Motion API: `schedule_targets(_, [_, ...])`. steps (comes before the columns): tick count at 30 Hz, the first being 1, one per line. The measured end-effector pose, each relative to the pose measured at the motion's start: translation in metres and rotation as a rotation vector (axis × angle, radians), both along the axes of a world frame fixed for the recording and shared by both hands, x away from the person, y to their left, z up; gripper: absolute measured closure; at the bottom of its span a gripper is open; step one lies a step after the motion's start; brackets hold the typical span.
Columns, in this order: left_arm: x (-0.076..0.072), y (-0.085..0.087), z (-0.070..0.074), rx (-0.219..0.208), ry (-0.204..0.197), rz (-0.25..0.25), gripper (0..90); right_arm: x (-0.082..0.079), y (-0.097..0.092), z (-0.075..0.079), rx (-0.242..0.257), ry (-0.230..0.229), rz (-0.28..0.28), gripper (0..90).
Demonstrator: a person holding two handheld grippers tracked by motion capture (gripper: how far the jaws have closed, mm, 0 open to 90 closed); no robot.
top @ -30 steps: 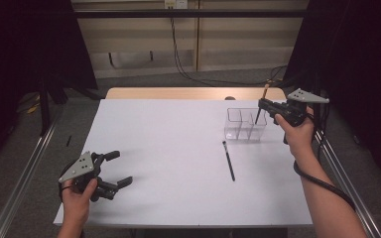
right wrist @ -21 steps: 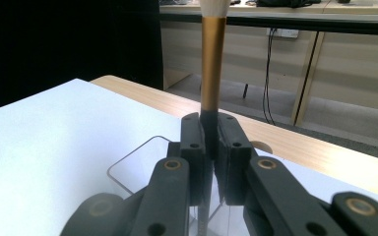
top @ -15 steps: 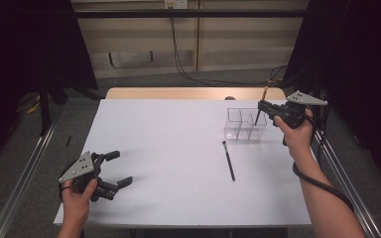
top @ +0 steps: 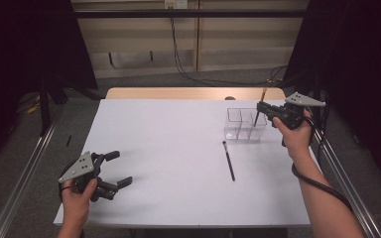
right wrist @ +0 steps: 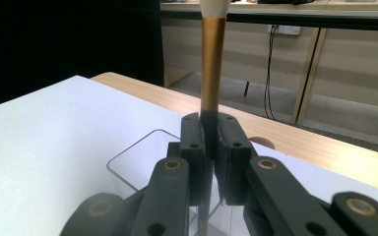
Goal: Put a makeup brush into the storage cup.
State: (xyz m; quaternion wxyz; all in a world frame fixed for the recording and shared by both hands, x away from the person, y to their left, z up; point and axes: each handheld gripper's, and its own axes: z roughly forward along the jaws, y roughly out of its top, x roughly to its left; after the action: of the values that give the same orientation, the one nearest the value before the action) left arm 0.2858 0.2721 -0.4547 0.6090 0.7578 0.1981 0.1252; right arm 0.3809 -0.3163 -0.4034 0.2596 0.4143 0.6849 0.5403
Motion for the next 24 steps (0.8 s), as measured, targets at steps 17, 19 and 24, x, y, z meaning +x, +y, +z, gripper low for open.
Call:
schedule_targets(17, [-0.0001, 0.0002, -0.0002, 0.002, 0.001, -0.002, 0.4, -0.0001, 0.0004, -0.0061, 0.005, 0.017, -0.007, 83.1])
schedule_targets(19, [-0.0001, 0.0004, -0.0003, 0.0, 0.002, -0.002, 0.4, -0.0001, 0.0003, -0.0066, 0.004, 0.017, -0.01, 83.0])
schedule_targets(24, [0.0, 0.0005, -0.0003, 0.002, 0.002, -0.002, 0.4, -0.0002, -0.0004, -0.0079, 0.002, 0.02, -0.011, 83.0])
